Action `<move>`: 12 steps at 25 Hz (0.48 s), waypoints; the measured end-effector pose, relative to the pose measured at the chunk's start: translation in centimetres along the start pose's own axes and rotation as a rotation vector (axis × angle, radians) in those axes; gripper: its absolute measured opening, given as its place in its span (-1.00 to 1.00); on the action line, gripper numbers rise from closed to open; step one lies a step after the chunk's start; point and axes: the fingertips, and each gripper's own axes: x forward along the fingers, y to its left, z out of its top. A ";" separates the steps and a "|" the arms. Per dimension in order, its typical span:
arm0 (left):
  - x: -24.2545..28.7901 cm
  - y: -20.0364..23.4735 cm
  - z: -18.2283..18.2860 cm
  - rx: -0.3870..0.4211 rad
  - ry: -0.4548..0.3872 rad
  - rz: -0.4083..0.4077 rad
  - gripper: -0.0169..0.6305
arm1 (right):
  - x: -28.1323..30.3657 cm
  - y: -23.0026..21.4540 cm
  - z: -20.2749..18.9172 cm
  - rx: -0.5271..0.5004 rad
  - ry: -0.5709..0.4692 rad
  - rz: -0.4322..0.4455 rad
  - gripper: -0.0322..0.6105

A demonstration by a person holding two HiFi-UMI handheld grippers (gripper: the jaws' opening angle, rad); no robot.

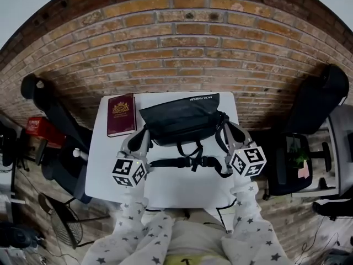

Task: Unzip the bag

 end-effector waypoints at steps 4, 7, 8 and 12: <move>-1.0 -0.5 1.1 -0.004 -0.007 0.004 -0.95 | -0.7 1.9 2.2 -0.003 -0.049 0.029 -0.87; -1.7 -0.8 1.8 0.007 0.001 0.005 -0.95 | -1.4 2.8 3.7 -0.001 -0.076 0.034 -0.87; -1.9 -0.8 2.1 0.013 0.004 0.007 -0.95 | -1.7 3.1 4.1 0.000 -0.085 0.035 -0.87; -3.1 -0.8 3.3 0.032 0.007 0.018 -0.95 | -2.8 3.9 5.7 -0.010 -0.116 0.034 -0.87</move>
